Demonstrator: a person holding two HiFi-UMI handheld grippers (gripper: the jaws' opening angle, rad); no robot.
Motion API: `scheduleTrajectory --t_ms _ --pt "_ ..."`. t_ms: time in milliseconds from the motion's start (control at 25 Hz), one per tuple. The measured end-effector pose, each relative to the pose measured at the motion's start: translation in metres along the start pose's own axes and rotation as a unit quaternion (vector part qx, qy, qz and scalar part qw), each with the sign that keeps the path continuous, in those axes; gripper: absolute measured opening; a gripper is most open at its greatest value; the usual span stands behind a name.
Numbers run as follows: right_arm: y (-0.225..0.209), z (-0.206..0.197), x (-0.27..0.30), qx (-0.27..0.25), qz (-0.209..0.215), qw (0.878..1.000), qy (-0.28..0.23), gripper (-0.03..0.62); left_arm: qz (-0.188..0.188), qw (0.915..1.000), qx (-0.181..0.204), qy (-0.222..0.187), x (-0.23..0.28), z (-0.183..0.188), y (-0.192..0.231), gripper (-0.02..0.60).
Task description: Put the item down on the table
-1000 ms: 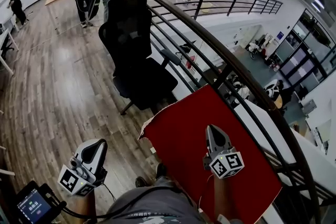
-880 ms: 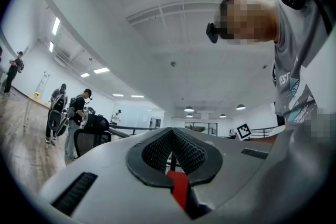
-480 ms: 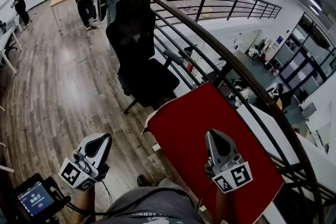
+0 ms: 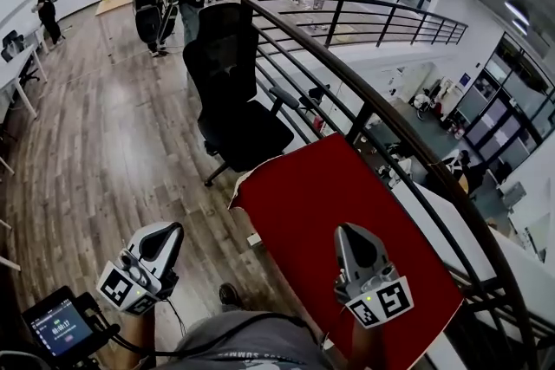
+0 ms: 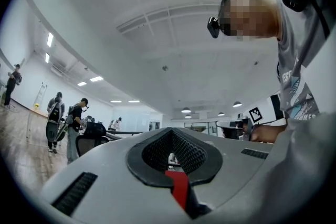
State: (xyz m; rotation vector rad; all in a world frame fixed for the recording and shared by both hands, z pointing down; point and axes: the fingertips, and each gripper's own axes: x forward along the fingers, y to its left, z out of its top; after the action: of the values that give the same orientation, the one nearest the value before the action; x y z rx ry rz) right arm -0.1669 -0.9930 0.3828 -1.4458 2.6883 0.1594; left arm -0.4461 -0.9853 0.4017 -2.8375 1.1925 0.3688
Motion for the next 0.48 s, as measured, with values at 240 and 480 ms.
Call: scheduleTrajectory --t_ms 240,480 --pt "0.026 0.013 -0.159 -0.004 0.011 1.000 -0.005 0.003 0.015 0.9995 0.022 0.014 -0.064 -0.017 -0.144 0.002" --pt "0.043 0.009 -0.238 0.006 0.012 1.000 -0.002 0.003 0.017 0.9991 0.031 0.025 -0.104 -0.025 -0.215 0.002"
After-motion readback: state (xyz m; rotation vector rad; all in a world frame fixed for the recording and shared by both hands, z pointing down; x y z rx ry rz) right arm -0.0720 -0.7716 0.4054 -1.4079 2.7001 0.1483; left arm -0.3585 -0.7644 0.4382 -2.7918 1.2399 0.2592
